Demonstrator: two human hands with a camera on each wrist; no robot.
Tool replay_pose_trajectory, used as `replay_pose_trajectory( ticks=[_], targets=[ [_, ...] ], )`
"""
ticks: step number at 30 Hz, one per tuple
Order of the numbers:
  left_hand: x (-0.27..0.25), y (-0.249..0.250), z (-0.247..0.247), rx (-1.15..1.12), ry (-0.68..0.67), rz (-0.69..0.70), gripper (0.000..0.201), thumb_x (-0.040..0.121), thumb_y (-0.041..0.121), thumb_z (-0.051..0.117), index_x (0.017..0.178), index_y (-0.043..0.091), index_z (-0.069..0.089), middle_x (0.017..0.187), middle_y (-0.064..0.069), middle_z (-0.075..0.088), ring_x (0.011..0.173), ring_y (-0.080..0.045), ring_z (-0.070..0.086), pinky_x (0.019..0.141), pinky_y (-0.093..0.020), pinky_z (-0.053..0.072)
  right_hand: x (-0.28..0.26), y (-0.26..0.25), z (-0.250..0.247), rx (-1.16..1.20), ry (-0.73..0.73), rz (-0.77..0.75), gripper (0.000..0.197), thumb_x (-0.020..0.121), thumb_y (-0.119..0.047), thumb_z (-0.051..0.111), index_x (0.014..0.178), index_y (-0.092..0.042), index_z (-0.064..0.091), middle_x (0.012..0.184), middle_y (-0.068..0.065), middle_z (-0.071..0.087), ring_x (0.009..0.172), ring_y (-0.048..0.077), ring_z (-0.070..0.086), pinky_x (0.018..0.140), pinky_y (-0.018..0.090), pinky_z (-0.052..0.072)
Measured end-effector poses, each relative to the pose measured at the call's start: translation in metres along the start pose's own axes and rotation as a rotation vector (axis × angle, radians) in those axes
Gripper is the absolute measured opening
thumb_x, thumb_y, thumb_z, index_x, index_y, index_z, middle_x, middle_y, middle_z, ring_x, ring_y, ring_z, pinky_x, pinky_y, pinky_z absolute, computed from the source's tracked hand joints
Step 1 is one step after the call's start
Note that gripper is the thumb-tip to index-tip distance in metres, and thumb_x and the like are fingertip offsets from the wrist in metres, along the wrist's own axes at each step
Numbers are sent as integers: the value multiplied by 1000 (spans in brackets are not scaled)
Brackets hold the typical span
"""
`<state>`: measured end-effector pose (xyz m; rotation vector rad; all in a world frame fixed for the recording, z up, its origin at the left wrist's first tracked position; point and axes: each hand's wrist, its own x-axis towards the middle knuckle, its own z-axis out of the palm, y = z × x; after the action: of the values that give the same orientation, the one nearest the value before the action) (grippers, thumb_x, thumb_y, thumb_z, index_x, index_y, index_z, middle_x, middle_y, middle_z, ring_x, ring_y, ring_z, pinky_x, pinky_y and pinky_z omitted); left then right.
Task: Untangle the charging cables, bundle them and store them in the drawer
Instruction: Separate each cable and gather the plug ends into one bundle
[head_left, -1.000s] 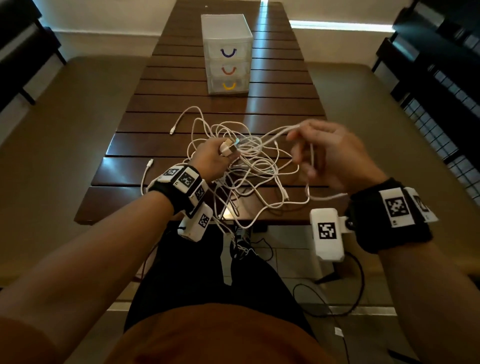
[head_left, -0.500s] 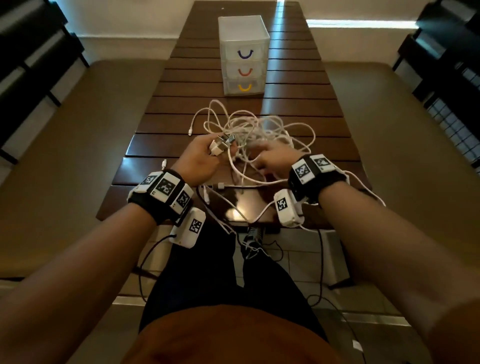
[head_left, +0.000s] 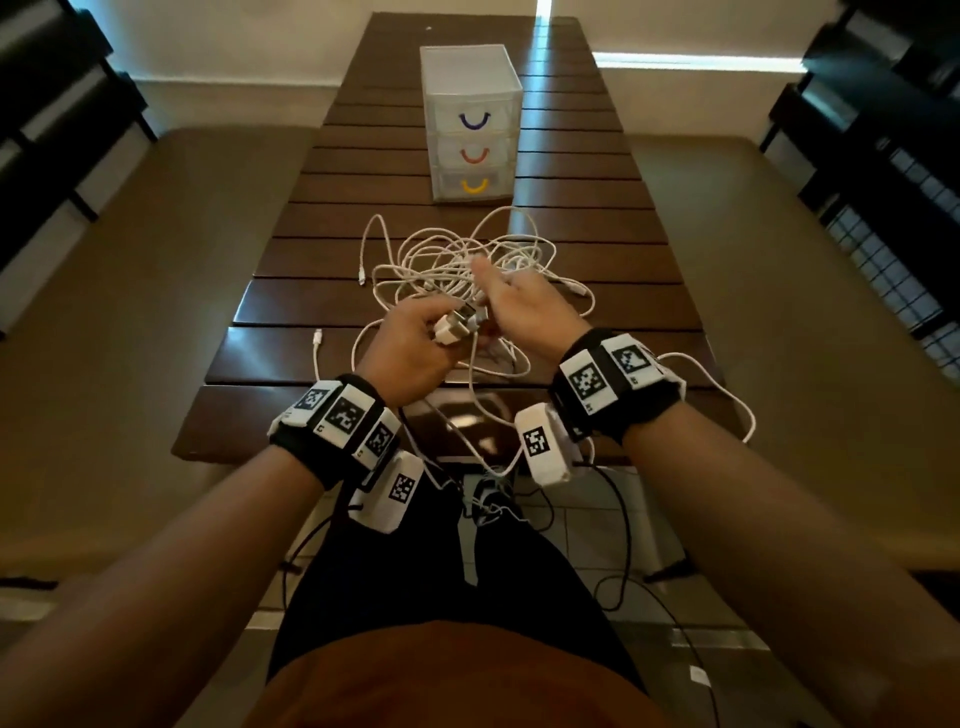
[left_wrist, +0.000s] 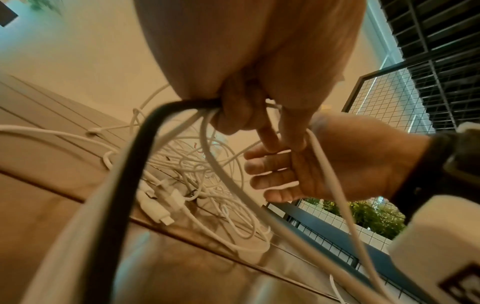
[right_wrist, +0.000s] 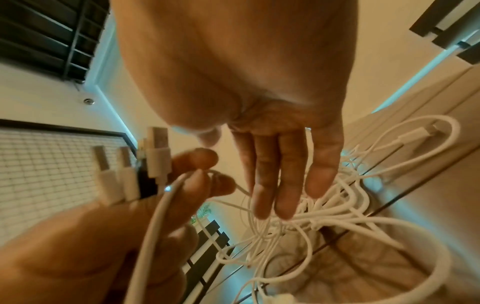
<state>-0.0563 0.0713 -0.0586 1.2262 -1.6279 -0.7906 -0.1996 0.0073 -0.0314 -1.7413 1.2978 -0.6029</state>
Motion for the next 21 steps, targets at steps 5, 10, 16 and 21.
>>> replay_pose_trajectory(
  ticks=[5, 10, 16, 21],
  targets=[
    [-7, 9, 7, -20, -108, 33, 13, 84, 0, 68, 87, 11, 73, 89, 7, 71, 84, -2, 67, 76, -20, 52, -1, -5, -10, 227, -132, 146, 6, 91, -6, 62, 85, -5, 64, 73, 9, 63, 61, 16, 60, 51, 27, 51],
    [23, 1, 8, 4, 108, -136, 27, 86, -3, 60, 100, 19, 68, 95, 5, 68, 87, -9, 64, 79, -25, 54, -11, -4, -16, 217, -207, 192, 21, 99, 0, 43, 81, -7, 53, 64, 9, 55, 47, 13, 56, 44, 23, 49],
    [47, -20, 19, 430, -37, -332, 22, 86, 27, 69, 76, 7, 64, 80, -12, 68, 73, -25, 62, 64, -30, 47, -26, -17, -47, 222, 21, -6, 32, 99, 1, 41, 75, -11, 57, 62, 3, 50, 38, -1, 44, 41, 12, 36],
    [53, -17, 18, 383, 45, -344, 17, 86, 31, 70, 81, 15, 66, 80, 0, 65, 78, -19, 62, 67, -27, 43, -44, -2, -85, 228, 171, 42, 29, 99, 1, 38, 81, -10, 58, 67, 7, 50, 39, -2, 46, 41, 10, 37]
  ],
)
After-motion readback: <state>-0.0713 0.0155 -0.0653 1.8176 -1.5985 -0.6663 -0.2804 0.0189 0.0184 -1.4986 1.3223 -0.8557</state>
